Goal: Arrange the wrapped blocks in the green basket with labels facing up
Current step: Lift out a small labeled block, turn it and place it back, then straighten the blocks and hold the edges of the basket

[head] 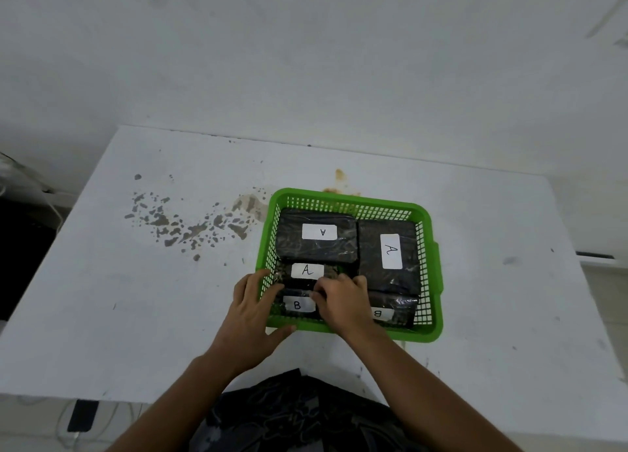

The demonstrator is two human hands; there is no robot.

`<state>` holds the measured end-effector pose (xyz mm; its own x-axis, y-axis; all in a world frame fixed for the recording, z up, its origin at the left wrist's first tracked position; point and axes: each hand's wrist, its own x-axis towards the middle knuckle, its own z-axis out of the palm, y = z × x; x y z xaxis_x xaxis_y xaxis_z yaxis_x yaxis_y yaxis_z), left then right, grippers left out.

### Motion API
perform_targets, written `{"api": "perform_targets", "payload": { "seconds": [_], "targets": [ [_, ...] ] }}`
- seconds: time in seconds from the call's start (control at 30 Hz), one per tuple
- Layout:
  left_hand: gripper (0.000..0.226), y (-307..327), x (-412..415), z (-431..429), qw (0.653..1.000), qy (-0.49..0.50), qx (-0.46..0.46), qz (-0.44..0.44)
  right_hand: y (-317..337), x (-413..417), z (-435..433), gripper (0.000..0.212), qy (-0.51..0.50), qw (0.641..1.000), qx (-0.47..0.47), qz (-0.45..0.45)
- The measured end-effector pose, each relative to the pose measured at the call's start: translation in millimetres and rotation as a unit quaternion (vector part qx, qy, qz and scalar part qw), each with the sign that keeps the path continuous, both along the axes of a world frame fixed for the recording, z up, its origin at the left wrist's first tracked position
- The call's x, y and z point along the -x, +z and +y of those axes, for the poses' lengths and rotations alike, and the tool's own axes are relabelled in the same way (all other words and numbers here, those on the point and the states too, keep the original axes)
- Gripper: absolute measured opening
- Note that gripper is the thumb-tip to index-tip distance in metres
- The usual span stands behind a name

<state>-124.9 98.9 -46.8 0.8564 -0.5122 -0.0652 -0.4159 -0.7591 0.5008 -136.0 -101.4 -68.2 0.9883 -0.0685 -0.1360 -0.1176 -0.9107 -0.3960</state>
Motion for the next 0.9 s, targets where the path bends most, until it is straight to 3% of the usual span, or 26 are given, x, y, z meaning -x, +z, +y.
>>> {"api": "perform_targets", "payload": {
  "seconds": [0.13, 0.23, 0.37, 0.43, 0.57, 0.73, 0.9],
  "targets": [
    [0.077, 1.8, -0.6, 3.0, 1.000, -0.004, 0.001, 0.013, 4.5, 11.0, -3.7, 0.019, -0.025, 0.999, 0.006, -0.044],
    [0.085, 2.8, 0.4, 0.9, 1.000, 0.007, 0.005, 0.018, 14.2, 28.1, -19.0, 0.008, -0.060, 0.986, -0.092, -0.127],
    [0.090, 2.1, 0.1, -2.0, 0.999, 0.016, 0.013, 0.029, 29.0, 59.4, -42.9, 0.006, -0.065, 0.941, -0.252, -0.218],
    [0.090, 1.5, -0.1, -1.8, 0.999, 0.019, 0.018, 0.037, 29.2, 77.4, -58.8, 0.006, -0.090, 0.946, -0.217, -0.225],
    [0.090, 0.7, 1.4, -1.7, 0.998, 0.026, 0.022, 0.044, 21.9, 115.2, -93.7, 0.014, -0.160, 0.973, -0.030, -0.164],
    [0.088, -0.2, 0.2, -4.2, 1.000, 0.008, -0.011, 0.024, 22.5, 91.8, -103.6, 0.034, -0.060, 0.998, 0.003, -0.020],
    [0.086, -1.2, 0.8, -3.6, 0.998, 0.027, 0.014, 0.048, 21.7, 65.2, -105.2, 0.041, -0.009, 0.994, 0.071, 0.077]
  ]
}}
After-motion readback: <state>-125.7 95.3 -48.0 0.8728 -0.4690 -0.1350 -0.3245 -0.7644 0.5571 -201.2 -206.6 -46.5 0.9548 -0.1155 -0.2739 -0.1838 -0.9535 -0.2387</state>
